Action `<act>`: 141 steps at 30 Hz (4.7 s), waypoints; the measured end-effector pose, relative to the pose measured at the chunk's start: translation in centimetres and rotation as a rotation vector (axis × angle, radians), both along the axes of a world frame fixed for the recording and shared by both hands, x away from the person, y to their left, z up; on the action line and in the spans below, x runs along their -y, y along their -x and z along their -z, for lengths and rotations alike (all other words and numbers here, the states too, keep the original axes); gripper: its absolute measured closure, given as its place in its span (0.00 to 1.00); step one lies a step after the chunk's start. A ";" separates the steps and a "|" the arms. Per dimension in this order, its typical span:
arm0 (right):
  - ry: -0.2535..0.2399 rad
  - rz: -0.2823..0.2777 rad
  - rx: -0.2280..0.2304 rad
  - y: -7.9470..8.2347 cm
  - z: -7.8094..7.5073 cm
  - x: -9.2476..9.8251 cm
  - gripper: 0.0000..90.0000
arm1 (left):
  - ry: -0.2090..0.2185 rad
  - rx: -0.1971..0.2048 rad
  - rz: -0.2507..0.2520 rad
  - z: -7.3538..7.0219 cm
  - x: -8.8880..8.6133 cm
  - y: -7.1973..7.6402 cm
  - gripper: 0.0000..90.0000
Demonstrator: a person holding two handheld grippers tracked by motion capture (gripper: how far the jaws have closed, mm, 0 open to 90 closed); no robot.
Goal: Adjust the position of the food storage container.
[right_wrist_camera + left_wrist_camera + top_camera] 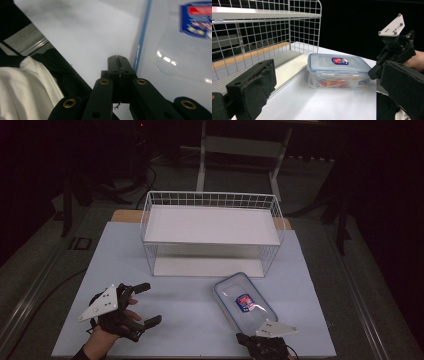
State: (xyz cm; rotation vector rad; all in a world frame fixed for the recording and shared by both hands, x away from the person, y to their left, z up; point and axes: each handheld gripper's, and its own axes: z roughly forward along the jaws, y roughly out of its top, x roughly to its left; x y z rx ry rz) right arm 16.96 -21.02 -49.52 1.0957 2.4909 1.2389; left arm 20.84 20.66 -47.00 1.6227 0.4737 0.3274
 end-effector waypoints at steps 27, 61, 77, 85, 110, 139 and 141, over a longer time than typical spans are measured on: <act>0.026 0.061 -0.004 -1.6 0.9 0.5 1.00 | -0.006 -0.002 0.005 0.2 0.1 -0.1 0.00; 0.028 0.336 0.079 -2.4 -0.6 9.3 1.00 | -0.018 -0.008 0.017 0.3 0.5 -0.2 0.00; 0.006 0.498 0.098 -7.3 -0.3 14.0 1.00 | -0.017 -0.014 0.017 0.4 0.5 -0.3 0.00; 0.059 0.488 0.101 -10.6 0.8 13.7 1.00 | -0.012 -0.016 0.018 0.4 0.5 -0.3 0.00; 0.024 0.359 0.097 -14.2 0.9 7.6 1.00 | -0.014 -0.024 0.023 0.6 0.6 -0.5 0.00; -0.005 0.241 0.114 -13.5 0.6 3.6 1.00 | -0.019 -0.025 0.022 0.6 0.5 -0.4 0.00; -0.009 0.229 0.103 -13.5 0.8 3.3 1.00 | -0.020 -0.025 0.023 0.6 0.6 -0.4 0.00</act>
